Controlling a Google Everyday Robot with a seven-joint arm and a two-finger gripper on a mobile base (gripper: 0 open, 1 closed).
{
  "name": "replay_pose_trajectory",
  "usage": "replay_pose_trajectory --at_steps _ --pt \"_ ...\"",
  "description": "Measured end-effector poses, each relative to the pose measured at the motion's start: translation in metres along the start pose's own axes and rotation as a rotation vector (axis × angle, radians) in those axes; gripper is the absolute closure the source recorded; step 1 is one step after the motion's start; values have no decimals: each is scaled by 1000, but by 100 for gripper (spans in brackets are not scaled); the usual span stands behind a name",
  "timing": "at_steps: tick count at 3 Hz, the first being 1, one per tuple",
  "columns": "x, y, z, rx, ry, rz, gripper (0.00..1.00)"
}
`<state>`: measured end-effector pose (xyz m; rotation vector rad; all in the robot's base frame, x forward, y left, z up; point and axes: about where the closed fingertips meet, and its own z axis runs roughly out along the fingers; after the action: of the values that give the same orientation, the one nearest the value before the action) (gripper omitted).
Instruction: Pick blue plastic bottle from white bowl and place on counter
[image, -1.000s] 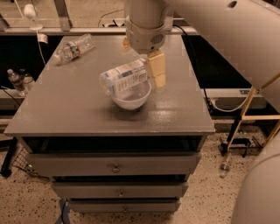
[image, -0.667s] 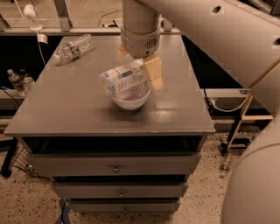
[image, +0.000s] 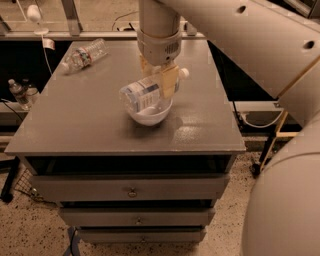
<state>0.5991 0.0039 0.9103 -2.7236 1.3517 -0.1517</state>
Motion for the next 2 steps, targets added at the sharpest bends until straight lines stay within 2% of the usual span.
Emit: replay_pose_trajectory --at_steps 2 --pt "9 -9 -22 48 -44 20 93"
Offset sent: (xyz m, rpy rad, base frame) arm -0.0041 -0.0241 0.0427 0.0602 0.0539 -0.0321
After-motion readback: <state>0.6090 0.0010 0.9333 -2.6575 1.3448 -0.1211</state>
